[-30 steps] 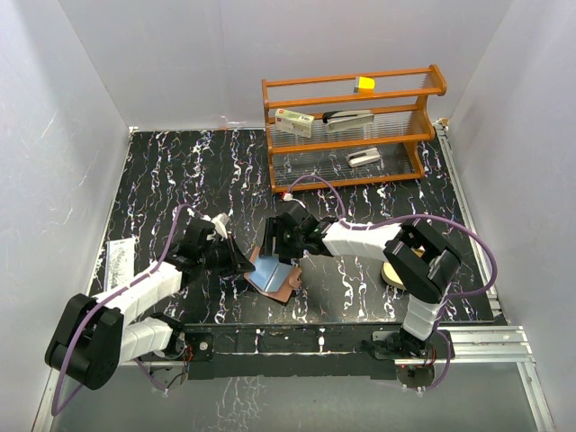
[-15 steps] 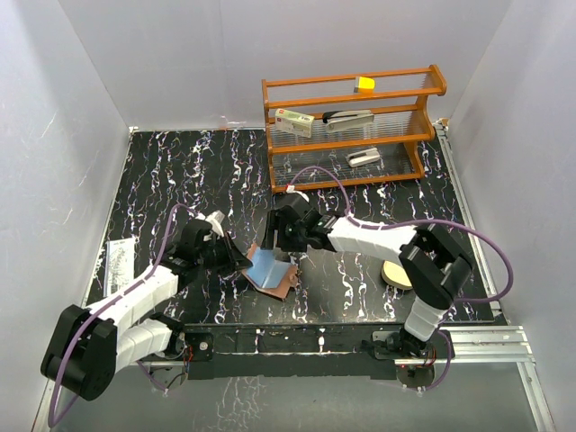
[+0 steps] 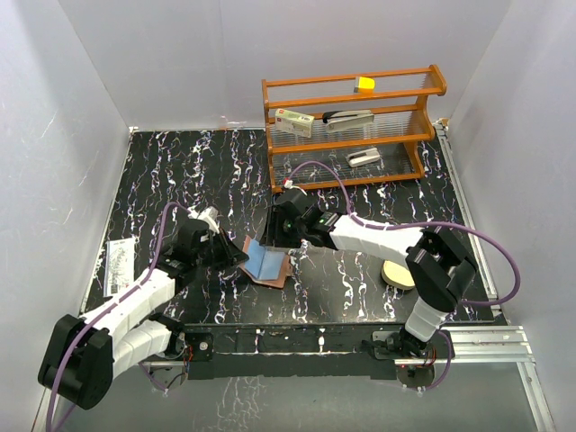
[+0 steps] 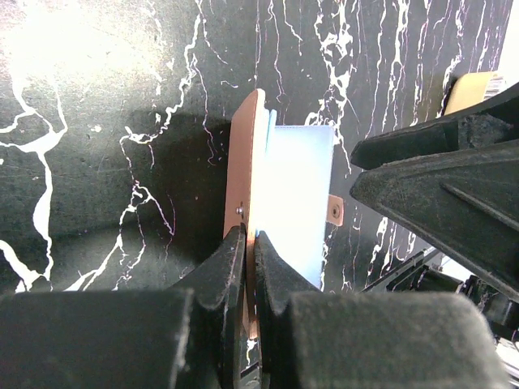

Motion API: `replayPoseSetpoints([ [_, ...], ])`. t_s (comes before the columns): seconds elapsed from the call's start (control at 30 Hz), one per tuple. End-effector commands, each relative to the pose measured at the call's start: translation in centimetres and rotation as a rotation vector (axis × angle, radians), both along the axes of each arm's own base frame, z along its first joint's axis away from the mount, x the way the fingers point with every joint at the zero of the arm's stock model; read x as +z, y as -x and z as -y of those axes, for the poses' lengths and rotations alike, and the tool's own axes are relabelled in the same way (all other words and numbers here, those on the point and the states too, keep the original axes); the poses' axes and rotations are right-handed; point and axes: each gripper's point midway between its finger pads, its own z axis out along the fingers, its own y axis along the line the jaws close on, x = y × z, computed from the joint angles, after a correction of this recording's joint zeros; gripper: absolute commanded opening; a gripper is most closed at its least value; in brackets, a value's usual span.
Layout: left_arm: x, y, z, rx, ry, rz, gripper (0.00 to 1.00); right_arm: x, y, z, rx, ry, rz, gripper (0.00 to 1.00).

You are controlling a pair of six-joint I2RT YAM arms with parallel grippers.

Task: Put the credit cards into the card holder
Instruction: Open the card holder at the center of the board.

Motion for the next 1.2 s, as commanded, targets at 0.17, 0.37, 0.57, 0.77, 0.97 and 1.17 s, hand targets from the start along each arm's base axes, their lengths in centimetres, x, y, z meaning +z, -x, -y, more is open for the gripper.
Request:
replayPoseSetpoints([
  [0.17, -0.8, 0.3, -0.5, 0.039, 0.007, -0.002, 0.00, -2.4, 1.2, -1.0, 0.040, -0.027, -0.022, 0.39],
  [0.37, -1.8, 0.9, -1.0, 0.038, -0.025, -0.039, 0.04, -4.8, 1.1, -0.6, 0.039, 0.036, -0.042, 0.35],
  [0.57, -1.1, 1.0, -0.8, 0.008, -0.026, -0.028, 0.32, -6.1, 1.3, 0.1, 0.039, 0.078, -0.038, 0.32],
  [0.77, -0.7, 1.0, -0.3, -0.018, -0.008, -0.021, 0.42, -6.4, 1.9, -0.9, 0.103, 0.066, -0.035, 0.31],
  [0.97, -0.3, 0.7, -0.2, -0.028, -0.018, -0.020, 0.44, -5.4, 2.1, -1.7, 0.131, 0.065, -0.011, 0.31],
  [1.17, 0.9, 0.6, 0.4, -0.037, 0.018, -0.005, 0.46, -4.9, 1.8, -1.9, 0.128, 0.068, -0.004, 0.30],
])
